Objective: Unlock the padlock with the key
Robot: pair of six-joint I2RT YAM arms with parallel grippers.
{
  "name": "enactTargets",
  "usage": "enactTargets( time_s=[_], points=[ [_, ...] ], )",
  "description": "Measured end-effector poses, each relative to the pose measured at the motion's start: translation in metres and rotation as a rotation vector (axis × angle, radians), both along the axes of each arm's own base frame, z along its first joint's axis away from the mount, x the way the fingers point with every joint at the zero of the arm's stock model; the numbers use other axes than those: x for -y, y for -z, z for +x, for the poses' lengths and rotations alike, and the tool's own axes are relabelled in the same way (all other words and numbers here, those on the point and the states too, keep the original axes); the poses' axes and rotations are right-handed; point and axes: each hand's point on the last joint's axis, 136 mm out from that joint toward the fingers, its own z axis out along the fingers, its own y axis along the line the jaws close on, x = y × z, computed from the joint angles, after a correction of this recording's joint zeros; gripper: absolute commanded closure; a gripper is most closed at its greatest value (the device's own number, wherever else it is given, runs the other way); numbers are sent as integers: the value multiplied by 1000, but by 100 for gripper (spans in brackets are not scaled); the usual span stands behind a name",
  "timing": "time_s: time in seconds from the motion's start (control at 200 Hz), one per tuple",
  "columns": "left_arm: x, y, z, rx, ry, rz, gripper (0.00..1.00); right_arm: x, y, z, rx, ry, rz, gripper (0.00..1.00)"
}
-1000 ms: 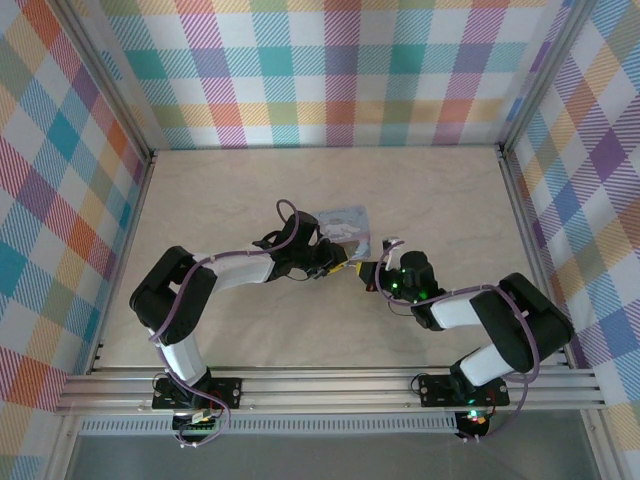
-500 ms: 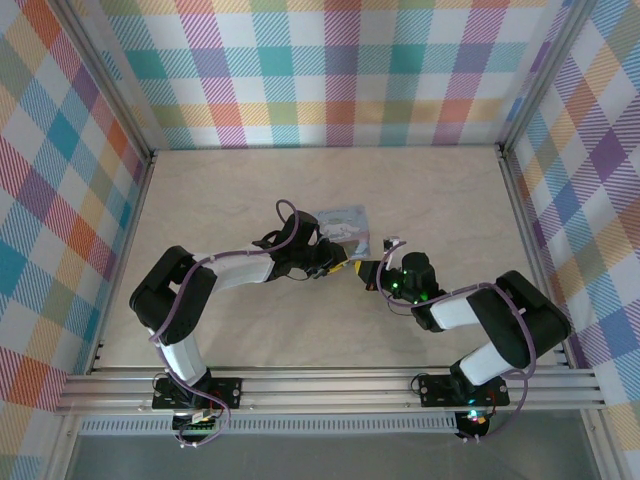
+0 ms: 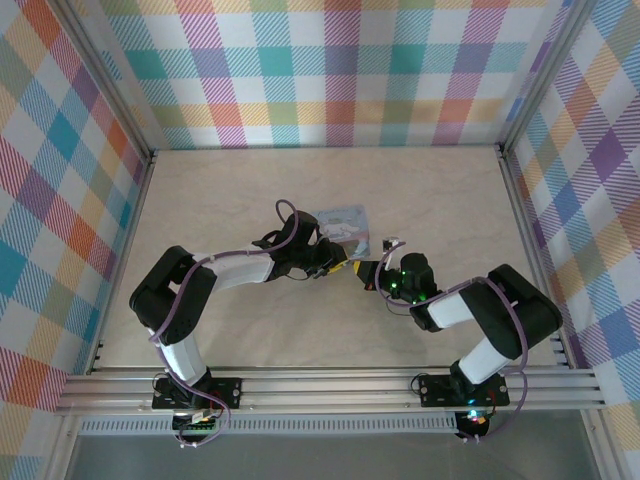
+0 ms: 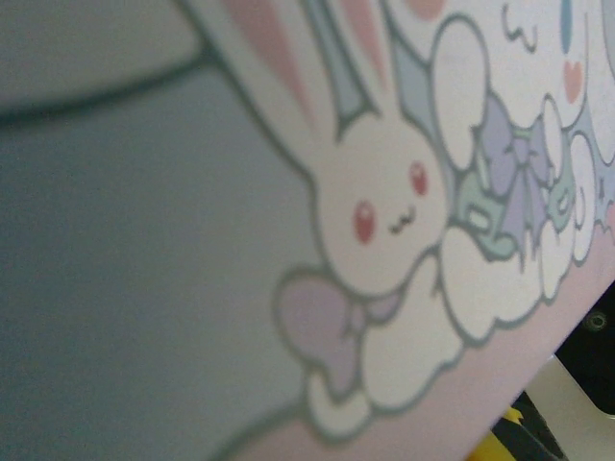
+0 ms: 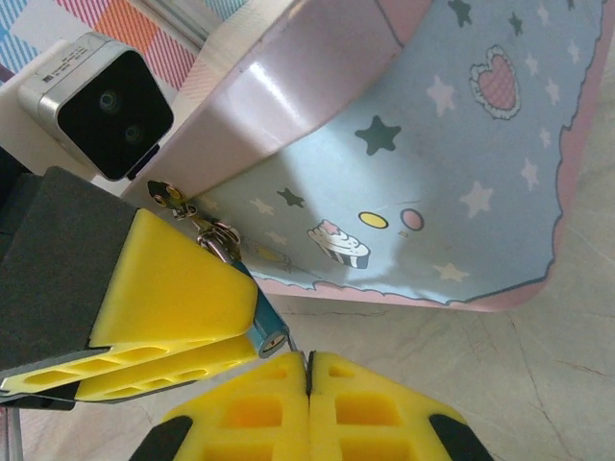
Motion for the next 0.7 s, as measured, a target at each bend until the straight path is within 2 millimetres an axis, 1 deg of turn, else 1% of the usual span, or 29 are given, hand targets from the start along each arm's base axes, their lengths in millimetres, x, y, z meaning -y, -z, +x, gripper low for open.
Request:
enactTargets(
  time_s=[0.29, 0.7],
  points=[
    [0, 0, 0, -2, -2, -1, 79, -1, -1, 1, 5, 2, 9, 100],
    [0, 0, 0, -3, -2, -1, 79, 0, 1, -5, 2, -8, 9, 100]
  ],
)
